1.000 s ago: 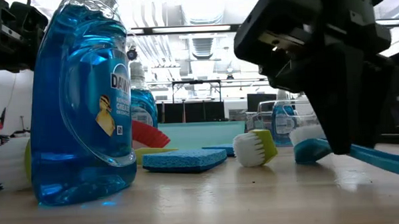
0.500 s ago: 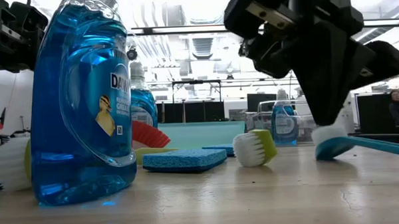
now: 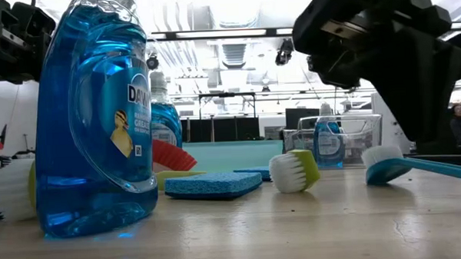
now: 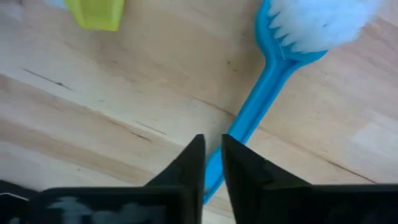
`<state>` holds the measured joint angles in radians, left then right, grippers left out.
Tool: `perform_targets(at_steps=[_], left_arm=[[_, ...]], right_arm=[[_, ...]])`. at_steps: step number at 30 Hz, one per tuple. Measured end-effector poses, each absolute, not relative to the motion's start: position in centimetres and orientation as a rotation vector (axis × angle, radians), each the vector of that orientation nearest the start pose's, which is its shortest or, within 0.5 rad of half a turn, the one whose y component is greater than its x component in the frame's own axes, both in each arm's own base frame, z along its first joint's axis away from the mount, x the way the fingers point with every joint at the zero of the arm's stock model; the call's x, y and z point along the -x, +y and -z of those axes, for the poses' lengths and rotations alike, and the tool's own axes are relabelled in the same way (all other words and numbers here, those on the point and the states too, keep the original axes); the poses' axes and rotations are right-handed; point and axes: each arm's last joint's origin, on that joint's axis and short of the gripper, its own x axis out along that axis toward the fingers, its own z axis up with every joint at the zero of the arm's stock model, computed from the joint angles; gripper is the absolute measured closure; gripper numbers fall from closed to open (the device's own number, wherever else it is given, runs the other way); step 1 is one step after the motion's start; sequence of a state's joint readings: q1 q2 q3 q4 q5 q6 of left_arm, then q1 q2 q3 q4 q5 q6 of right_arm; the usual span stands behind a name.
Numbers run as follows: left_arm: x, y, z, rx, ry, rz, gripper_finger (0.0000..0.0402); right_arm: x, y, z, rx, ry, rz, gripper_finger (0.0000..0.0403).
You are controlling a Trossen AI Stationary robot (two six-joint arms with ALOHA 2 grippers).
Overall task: Pick & Place Kitchen Sink Supplies
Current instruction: Put the blue dishwashing brush into the green bin
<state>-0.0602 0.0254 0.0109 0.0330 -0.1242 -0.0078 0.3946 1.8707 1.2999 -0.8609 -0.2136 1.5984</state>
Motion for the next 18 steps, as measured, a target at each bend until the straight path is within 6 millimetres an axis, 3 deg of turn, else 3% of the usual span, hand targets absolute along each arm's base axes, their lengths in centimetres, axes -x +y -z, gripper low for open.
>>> perform_targets(at_steps=[10, 18], left_arm=[[-9.8, -0.2, -16.8, 0.01, -0.019, -0.064, 0.0399], [-9.8, -0.2, -16.8, 0.01, -0.019, -0.064, 0.0399]], right_arm=[[-31.4, 13.6, -17.2, -1.108, 1.45, 0.855, 0.022], [-31.3, 13.3, -15.8, -1.136, 1.414, 0.843, 0.0209]])
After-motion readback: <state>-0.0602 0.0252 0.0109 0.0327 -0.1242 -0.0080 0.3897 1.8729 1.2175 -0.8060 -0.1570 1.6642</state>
